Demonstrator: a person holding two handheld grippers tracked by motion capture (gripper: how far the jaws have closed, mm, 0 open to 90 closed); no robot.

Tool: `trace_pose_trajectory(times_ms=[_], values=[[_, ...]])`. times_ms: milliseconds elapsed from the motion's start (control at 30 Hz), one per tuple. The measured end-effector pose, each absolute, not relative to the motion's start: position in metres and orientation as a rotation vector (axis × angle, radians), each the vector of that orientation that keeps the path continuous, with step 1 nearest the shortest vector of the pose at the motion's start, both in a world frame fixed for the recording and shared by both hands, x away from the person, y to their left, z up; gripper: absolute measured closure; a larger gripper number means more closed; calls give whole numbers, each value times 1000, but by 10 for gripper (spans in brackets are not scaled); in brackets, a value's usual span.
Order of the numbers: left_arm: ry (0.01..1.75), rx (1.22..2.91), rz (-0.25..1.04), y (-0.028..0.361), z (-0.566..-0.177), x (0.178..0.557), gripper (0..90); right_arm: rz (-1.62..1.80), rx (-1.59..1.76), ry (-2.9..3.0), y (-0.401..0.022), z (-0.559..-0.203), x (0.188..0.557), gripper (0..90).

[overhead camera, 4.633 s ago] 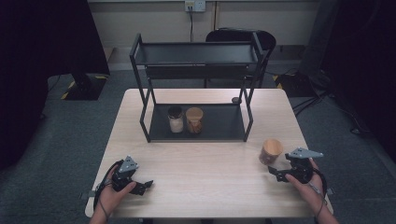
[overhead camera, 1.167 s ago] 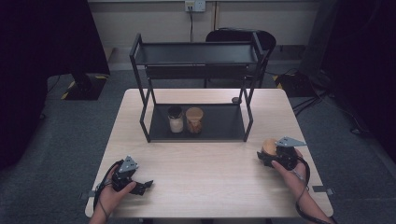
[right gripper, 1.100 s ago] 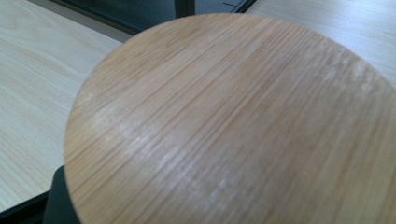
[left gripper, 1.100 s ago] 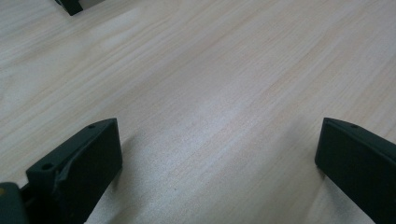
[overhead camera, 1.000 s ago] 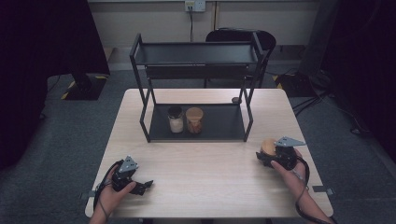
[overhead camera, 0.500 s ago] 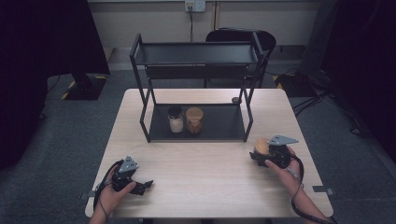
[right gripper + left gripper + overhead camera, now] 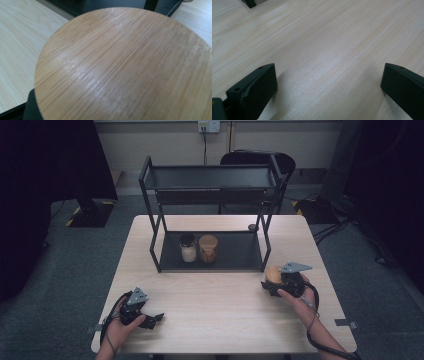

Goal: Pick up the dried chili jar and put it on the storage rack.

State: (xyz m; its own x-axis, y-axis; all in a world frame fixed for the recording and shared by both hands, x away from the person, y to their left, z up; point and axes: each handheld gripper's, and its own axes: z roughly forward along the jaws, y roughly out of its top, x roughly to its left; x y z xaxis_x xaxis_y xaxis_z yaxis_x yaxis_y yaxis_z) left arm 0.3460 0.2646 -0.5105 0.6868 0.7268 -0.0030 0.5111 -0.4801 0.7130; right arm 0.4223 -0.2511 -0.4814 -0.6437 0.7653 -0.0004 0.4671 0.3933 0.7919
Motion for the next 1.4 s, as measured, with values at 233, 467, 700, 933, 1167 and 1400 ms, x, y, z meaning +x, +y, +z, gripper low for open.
trace_pose_trajectory(times_ms=[233, 467, 700, 933, 1167, 1400], values=[[944, 2187, 392, 265, -511, 346, 2, 1129, 1051, 2302, -244, -480, 424, 255], [944, 2187, 392, 265, -511, 346, 2, 1132, 1040, 2310, -237, -478, 427, 255], [944, 2187, 392, 265, -511, 346, 2, 1130, 1035, 2320, -232, -479, 429, 255], [945, 2187, 392, 265, -511, 346, 2, 1133, 1027, 2328, -224, -478, 432, 255], [944, 2187, 392, 265, -511, 346, 2, 1133, 1025, 2334, -219, -478, 434, 255], [944, 2188, 392, 265, -511, 346, 2, 1134, 1025, 2339, -214, -479, 436, 255]])
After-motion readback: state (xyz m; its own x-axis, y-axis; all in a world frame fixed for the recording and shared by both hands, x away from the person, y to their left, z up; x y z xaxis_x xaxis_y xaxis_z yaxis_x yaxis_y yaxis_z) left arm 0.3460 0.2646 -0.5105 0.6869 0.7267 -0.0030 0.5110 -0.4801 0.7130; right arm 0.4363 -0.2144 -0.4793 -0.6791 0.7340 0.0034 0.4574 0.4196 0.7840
